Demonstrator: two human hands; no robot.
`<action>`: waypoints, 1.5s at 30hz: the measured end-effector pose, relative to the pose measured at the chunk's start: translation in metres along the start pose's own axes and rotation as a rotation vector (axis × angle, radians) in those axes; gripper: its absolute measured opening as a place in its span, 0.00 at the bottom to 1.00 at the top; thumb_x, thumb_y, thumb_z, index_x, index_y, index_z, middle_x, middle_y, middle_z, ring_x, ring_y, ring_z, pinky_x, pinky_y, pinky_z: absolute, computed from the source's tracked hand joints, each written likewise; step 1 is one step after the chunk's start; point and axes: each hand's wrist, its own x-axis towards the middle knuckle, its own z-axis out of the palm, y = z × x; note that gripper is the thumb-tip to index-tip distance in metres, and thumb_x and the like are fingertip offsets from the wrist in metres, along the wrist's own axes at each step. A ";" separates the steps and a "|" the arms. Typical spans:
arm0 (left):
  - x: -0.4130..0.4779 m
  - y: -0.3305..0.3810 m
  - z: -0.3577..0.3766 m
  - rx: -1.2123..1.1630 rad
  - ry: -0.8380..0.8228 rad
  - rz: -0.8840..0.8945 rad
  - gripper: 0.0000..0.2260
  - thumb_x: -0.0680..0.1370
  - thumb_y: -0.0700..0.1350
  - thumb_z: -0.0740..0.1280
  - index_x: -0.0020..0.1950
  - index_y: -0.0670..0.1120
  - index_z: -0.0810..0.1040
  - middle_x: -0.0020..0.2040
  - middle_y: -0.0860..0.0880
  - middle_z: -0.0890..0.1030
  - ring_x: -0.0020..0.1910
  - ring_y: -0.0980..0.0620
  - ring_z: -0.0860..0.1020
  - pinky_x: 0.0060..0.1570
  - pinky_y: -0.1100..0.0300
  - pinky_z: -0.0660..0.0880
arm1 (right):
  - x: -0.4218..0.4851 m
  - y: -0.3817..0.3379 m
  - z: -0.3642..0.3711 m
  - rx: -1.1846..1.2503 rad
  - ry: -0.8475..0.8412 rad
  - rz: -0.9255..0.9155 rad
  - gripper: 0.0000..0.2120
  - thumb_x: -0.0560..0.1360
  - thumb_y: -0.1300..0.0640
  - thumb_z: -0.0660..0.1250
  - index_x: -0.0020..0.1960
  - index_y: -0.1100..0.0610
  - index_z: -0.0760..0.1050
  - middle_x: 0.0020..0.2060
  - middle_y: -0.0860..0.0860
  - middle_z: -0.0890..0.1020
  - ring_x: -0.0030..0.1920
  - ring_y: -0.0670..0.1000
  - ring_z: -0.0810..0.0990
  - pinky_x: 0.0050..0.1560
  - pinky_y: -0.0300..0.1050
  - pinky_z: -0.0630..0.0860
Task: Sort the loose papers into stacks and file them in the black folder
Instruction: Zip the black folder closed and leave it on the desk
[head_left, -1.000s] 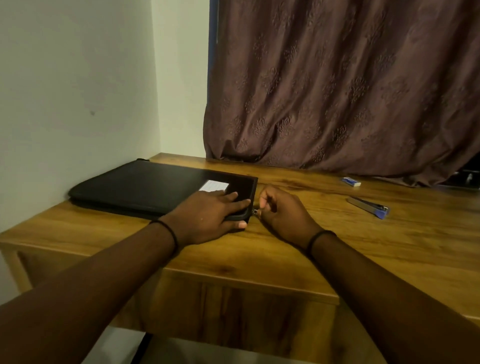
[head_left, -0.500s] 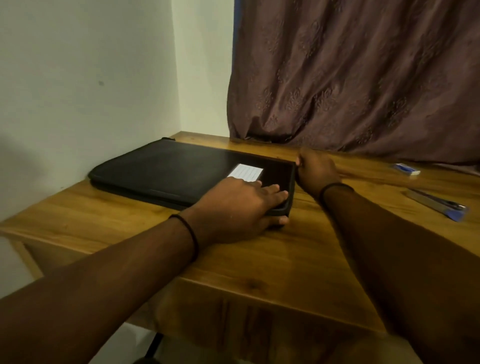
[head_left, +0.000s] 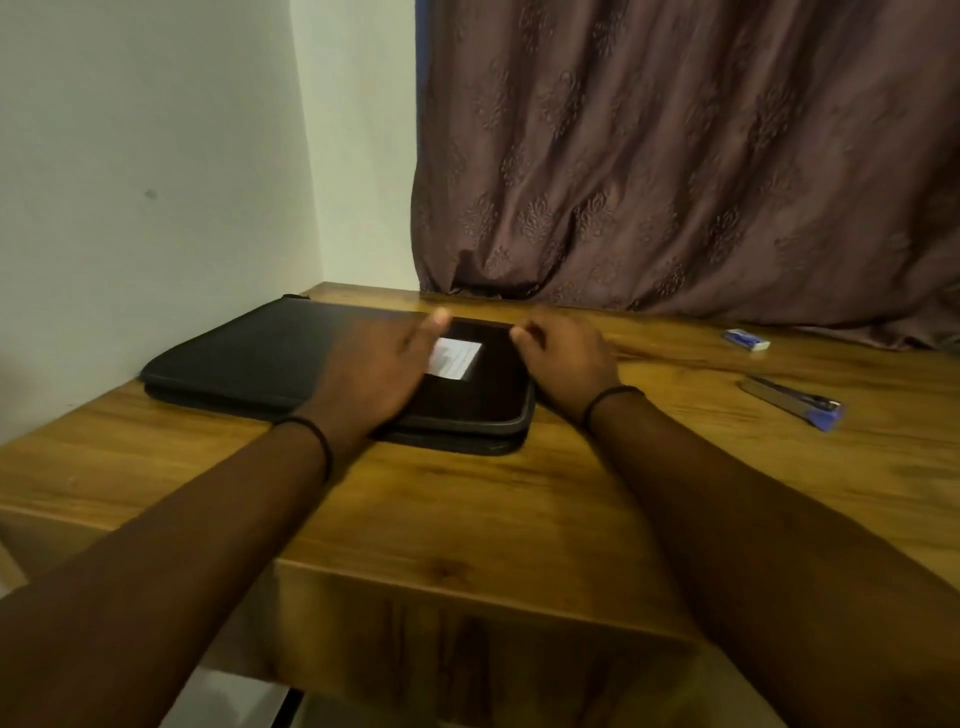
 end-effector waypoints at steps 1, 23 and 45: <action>0.007 -0.013 -0.007 0.074 0.027 -0.061 0.21 0.83 0.59 0.51 0.53 0.49 0.79 0.46 0.48 0.81 0.49 0.49 0.79 0.46 0.54 0.72 | -0.006 -0.013 -0.004 0.077 -0.048 -0.055 0.11 0.79 0.45 0.62 0.49 0.49 0.79 0.43 0.47 0.82 0.44 0.49 0.79 0.44 0.48 0.76; 0.027 0.002 -0.009 0.639 -0.046 -0.137 0.19 0.78 0.61 0.61 0.59 0.50 0.78 0.50 0.46 0.81 0.49 0.47 0.78 0.49 0.54 0.75 | -0.025 -0.021 -0.036 -0.241 -0.193 0.246 0.12 0.79 0.45 0.63 0.52 0.51 0.79 0.45 0.50 0.81 0.47 0.53 0.79 0.48 0.45 0.75; 0.012 0.014 0.001 0.775 -0.394 -0.367 0.39 0.72 0.76 0.48 0.75 0.52 0.61 0.58 0.45 0.80 0.53 0.46 0.78 0.46 0.53 0.70 | -0.018 -0.002 -0.041 -0.084 -0.447 0.417 0.37 0.78 0.37 0.61 0.78 0.58 0.58 0.78 0.57 0.58 0.78 0.56 0.54 0.75 0.50 0.57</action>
